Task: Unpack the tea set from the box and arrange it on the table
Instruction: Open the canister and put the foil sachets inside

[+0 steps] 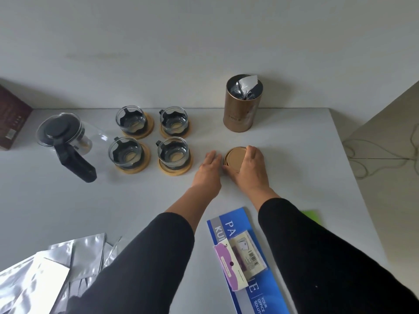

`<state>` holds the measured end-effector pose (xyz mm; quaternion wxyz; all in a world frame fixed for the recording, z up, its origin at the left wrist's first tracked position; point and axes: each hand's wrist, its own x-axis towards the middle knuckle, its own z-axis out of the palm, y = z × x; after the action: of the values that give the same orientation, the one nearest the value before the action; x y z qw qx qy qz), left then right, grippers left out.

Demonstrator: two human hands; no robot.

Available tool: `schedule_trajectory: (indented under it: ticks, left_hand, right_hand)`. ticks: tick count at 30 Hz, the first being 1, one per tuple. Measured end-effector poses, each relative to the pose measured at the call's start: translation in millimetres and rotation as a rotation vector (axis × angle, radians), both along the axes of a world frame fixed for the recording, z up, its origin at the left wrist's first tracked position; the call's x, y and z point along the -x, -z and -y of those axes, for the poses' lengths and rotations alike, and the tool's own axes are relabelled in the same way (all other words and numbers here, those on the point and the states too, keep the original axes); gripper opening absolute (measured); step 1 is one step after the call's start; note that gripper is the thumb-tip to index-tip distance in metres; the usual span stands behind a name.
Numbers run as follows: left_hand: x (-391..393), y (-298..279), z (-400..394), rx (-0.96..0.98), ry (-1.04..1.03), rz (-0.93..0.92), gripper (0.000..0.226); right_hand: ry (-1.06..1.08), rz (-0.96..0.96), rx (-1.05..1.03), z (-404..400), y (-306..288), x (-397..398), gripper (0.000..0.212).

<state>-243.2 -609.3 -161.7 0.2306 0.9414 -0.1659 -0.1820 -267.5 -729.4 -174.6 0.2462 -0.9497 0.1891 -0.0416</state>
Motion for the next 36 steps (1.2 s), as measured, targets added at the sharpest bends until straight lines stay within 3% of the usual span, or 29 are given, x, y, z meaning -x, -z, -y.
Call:
schedule_trajectory:
  ticks: [10,23,29,36]
  left_hand:
    - [0.6,1.1,3.0,-0.034,-0.032,-0.029,0.072]
    - [24.0,-49.5,-19.8,0.123,-0.169,0.0,0.065]
    - [50.9,-81.0,-70.1,0.13,-0.184,0.095,0.05]
    - [114.9,-90.3,-181.3,0.16,-0.233,0.103,0.043]
  right_hand:
    - [-0.079,-0.059,-0.011,9.1,-5.2,2.3,0.092]
    - [-0.062,0.156,-0.023,-10.6,-53.4,29.2,0.067]
    - [-0.075,0.211,-0.067,-67.3,-72.6,63.7,0.064]
    - [-0.02,0.159,-0.109,-160.3,-84.1,128.4,0.065]
